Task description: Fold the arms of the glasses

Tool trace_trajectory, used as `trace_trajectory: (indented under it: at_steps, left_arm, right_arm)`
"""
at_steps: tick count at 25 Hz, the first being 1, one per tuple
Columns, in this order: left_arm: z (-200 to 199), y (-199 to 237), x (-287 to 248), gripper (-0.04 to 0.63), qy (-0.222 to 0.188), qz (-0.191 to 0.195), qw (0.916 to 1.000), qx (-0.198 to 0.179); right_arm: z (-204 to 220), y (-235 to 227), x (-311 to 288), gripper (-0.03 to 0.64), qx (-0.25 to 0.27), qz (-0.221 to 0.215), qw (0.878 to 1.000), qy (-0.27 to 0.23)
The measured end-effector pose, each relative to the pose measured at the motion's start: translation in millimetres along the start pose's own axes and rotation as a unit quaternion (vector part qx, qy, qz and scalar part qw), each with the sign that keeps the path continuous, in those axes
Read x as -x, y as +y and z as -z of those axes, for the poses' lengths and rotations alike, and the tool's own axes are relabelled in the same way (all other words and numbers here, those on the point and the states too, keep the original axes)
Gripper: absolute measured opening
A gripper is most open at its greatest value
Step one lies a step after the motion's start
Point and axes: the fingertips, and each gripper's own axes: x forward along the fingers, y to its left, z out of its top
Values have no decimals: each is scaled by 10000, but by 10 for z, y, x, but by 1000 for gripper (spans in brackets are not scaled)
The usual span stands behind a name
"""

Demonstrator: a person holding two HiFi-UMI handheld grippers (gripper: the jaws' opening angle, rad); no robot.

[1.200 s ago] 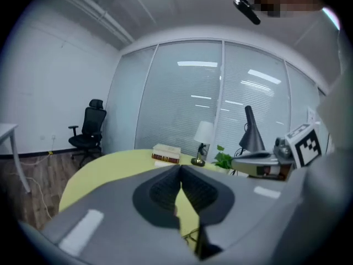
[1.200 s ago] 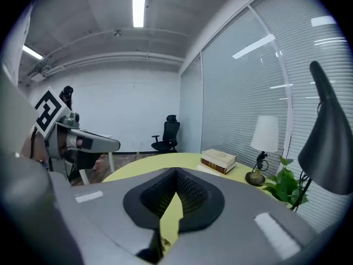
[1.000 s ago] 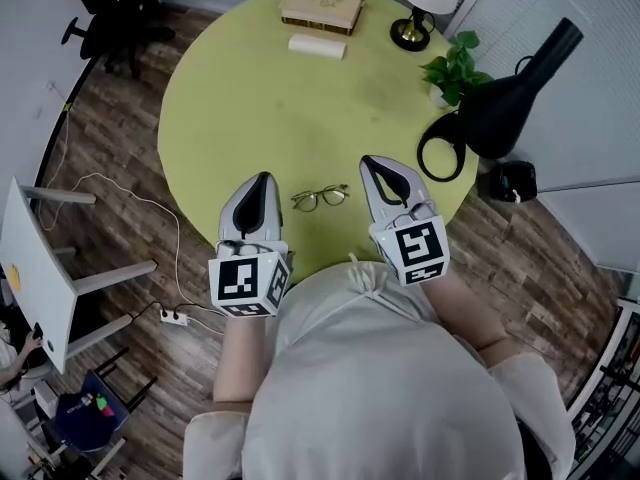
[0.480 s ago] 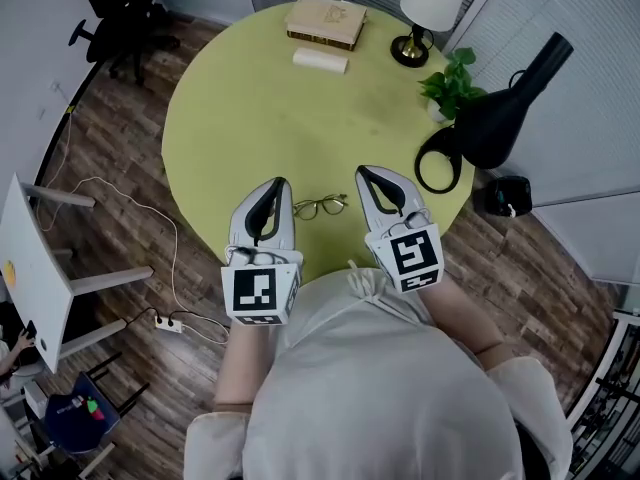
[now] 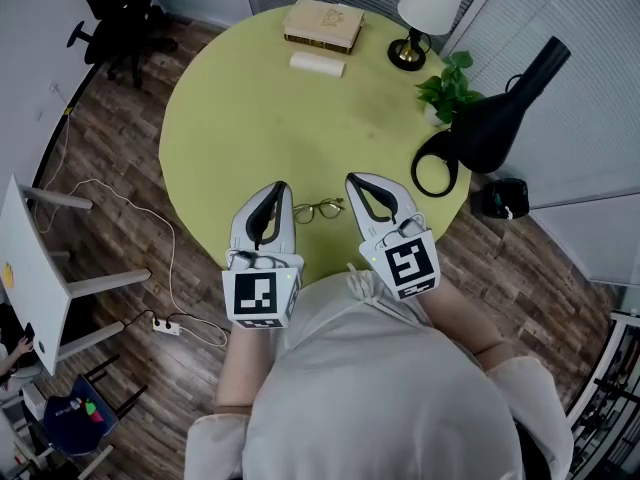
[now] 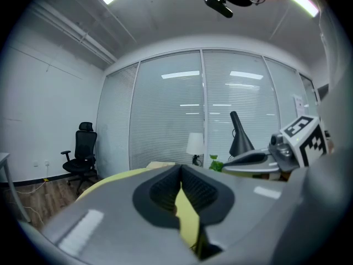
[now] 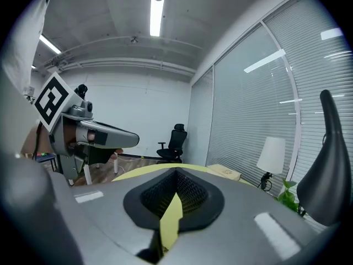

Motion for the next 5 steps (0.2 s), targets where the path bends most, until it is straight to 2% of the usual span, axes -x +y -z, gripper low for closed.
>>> trace_trajectory:
  at_steps: [5]
  left_arm:
    - [16,33,6,6,33,51,9999,134]
  right_arm:
    - [-17,41,-17,-3,-49,-24,10000,36]
